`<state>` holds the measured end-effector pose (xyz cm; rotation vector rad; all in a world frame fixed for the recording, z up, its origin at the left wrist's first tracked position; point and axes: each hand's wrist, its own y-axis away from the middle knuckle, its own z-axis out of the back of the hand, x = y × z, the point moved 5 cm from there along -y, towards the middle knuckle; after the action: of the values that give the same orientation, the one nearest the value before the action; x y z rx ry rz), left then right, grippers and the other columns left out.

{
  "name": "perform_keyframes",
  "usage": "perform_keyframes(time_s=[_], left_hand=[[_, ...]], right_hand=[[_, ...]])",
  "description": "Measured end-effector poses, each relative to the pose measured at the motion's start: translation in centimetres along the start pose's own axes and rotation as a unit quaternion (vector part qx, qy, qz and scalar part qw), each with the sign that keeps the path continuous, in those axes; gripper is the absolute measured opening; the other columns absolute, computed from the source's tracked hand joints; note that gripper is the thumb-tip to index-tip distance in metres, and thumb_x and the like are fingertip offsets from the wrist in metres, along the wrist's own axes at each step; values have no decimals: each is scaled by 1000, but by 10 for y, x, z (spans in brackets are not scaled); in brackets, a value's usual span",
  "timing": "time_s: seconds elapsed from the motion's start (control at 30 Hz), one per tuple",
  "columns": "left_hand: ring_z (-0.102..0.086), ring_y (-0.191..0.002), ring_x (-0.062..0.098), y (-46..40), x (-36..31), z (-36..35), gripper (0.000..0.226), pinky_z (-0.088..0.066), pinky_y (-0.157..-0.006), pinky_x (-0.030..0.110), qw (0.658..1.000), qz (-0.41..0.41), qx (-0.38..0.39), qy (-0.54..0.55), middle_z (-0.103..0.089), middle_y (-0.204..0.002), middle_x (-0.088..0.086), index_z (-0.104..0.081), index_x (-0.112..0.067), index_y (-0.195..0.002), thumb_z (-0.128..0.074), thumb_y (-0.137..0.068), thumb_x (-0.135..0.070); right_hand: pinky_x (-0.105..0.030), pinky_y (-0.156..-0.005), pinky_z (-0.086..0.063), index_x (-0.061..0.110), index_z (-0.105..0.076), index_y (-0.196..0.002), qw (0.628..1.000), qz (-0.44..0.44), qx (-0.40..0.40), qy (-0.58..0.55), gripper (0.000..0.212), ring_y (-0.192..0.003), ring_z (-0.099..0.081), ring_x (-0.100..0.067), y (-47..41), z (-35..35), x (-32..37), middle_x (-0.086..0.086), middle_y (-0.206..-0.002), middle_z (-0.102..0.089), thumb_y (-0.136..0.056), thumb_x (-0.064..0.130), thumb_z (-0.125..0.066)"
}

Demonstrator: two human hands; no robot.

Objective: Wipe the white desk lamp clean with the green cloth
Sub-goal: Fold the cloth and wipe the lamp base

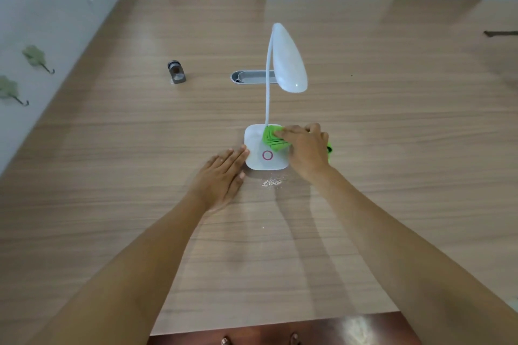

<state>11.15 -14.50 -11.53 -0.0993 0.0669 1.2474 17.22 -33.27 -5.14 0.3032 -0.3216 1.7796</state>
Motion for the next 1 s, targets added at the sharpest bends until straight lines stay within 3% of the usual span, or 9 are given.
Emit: perform_keyframes(time_s=[0.07,0.23,0.3,0.37,0.5,0.6,0.8,0.93,1.0], left_hand=[[-38,-139,23,0,0,0,60,-35,-111,40,1000,-1,1,-1,-35,-153,0,-25,-18,-147,-10,-95,-44],[-35,-141,22,-1,0,-2,58,-32,-113,40,1000,1,-3,0,-32,-155,0,-23,-18,-148,-18,-94,-41],[-35,-141,22,-1,0,-1,59,-32,-113,40,1000,2,-1,4,-31,-155,-1,-23,-19,-148,-16,-94,-42],[-34,-141,21,-1,0,-1,62,-32,-114,40,1000,2,1,7,-30,-156,-2,-22,-20,-148,-10,-94,-47],[-35,-141,22,-1,-1,0,61,-34,-113,41,1000,3,-2,9,-31,-155,-1,-23,-20,-148,-11,-94,-46],[-36,-140,22,-1,-1,1,60,-33,-113,41,1000,4,-4,9,-31,-155,-1,-24,-19,-148,-16,-93,-41],[-35,-141,22,0,-3,2,60,-31,-114,41,1000,7,-1,9,-30,-156,-1,-23,-19,-148,-15,-93,-41],[-35,-141,21,0,-1,1,61,-32,-114,41,1000,5,2,5,-30,-155,-1,-22,-19,-148,-11,-94,-44],[-38,-139,22,0,-1,1,60,-34,-112,41,1000,3,-1,7,-33,-154,0,-24,-18,-148,-13,-94,-43]], right_hand=[[-25,-84,-23,39,-54,-122,999,-2,39,-7,44,-110,-38,-32,4,-10,-3,1,-137,-52,-87,14,-45],[-38,-91,-32,38,-55,-121,990,84,95,53,58,-109,-42,-31,52,3,0,11,-132,-56,-77,1,-48],[-39,-91,-44,35,-58,-118,998,43,52,-18,53,-107,-51,-34,43,22,-5,1,-121,-64,-73,11,-44],[-36,-80,-48,23,-63,-106,991,-45,-2,-122,42,-95,-58,-32,21,39,-6,-9,-104,-68,-71,16,-41],[-27,-66,-42,9,-64,-76,927,-198,12,-317,15,-74,-56,-22,-16,27,6,-10,-76,-60,-74,1,-51],[-30,-65,-49,1,-70,-79,904,-249,23,-348,16,-77,-65,-24,-19,3,-3,-13,-77,-67,-70,2,-56],[-32,-65,-47,1,-69,-83,919,-307,-21,-246,19,-79,-63,-28,-12,22,-50,-12,-77,-62,-73,0,-53],[-47,-80,-58,13,-70,-68,883,-285,-17,-372,11,-84,-69,-32,-26,13,-31,-14,-84,-73,-60,9,-64],[-49,-81,-57,13,-73,-74,889,-272,12,-368,19,-85,-69,-31,-28,-2,-25,-18,-89,-74,-55,13,-68]])
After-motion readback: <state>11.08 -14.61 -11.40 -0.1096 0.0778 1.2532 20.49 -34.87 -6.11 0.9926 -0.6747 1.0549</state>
